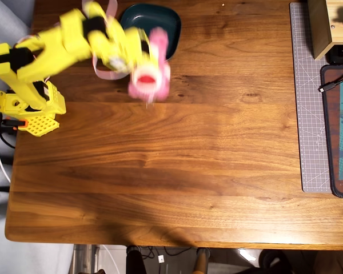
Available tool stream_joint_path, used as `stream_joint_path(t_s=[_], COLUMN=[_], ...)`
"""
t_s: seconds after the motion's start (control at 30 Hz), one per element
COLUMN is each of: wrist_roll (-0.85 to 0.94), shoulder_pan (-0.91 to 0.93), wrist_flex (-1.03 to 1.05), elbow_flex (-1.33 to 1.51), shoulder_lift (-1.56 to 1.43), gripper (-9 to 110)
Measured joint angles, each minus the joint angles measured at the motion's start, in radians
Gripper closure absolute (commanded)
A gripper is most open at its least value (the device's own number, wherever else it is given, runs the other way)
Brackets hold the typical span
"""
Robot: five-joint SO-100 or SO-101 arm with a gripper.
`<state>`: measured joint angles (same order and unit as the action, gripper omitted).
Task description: Grasp a strawberry bear and put it in the bin.
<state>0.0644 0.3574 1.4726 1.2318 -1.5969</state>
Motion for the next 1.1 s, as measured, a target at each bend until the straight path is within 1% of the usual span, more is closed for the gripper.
stream_joint_path(t_s=[0.17, 0.27, 0.4, 0.57, 0.67, 0.8, 1.1], wrist_roll=[0.000, 0.000, 0.000, 0.000, 0.000, 0.000, 0.000], shoulder_pan=[0.282, 0.368, 0.362, 0.359, 0.311, 0.236, 0.241], wrist_flex=[0.006, -0.041, -0.123, -0.170, -0.241, -0.336, -0.446], elbow_flex=[-0.008, 0.002, 0.014, 0.044, 0.077, 0.163, 0.362], shoulder_lift=[0.000, 0.000, 0.000, 0.000, 0.000, 0.000, 0.000], gripper=[102, 102, 102, 102, 102, 102, 102])
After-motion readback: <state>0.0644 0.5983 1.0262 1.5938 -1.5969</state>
